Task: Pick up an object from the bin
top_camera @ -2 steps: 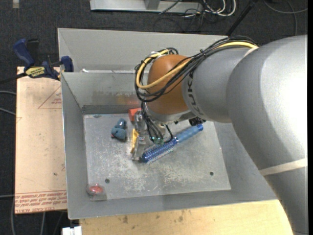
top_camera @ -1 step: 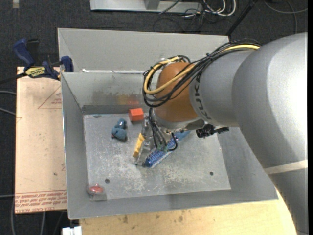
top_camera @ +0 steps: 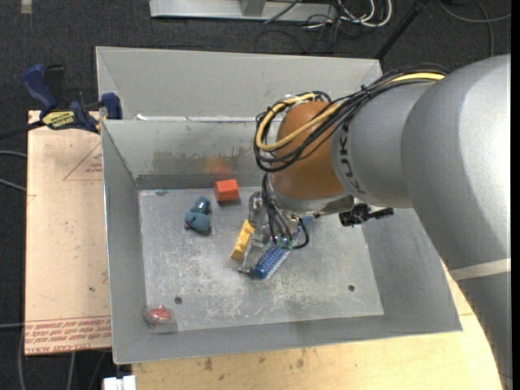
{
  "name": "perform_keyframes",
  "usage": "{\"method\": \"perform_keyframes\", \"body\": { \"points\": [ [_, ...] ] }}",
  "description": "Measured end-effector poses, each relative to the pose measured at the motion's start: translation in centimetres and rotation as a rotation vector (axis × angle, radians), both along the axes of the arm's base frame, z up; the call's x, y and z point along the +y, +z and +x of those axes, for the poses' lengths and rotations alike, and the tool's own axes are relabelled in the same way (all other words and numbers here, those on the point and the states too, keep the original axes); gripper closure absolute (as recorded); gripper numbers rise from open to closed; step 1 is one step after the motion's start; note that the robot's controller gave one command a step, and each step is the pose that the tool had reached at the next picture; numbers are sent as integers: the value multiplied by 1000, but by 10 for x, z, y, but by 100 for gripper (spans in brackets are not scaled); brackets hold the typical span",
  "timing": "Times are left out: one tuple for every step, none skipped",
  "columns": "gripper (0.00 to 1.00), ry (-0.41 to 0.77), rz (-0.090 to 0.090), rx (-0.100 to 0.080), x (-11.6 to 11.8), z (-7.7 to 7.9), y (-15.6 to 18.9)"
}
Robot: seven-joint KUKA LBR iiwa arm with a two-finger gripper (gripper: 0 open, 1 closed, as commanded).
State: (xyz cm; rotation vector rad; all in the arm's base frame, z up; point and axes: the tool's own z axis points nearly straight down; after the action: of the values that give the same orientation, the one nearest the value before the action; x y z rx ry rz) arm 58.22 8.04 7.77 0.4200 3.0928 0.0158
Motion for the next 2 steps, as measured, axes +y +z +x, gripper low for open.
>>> {"method": "perform_keyframes", "body": {
  "points": [
    [0, 56, -2, 0, -28, -3, 0],
    [0, 307, -9, 11, 16, 20, 129]
  ]
}}
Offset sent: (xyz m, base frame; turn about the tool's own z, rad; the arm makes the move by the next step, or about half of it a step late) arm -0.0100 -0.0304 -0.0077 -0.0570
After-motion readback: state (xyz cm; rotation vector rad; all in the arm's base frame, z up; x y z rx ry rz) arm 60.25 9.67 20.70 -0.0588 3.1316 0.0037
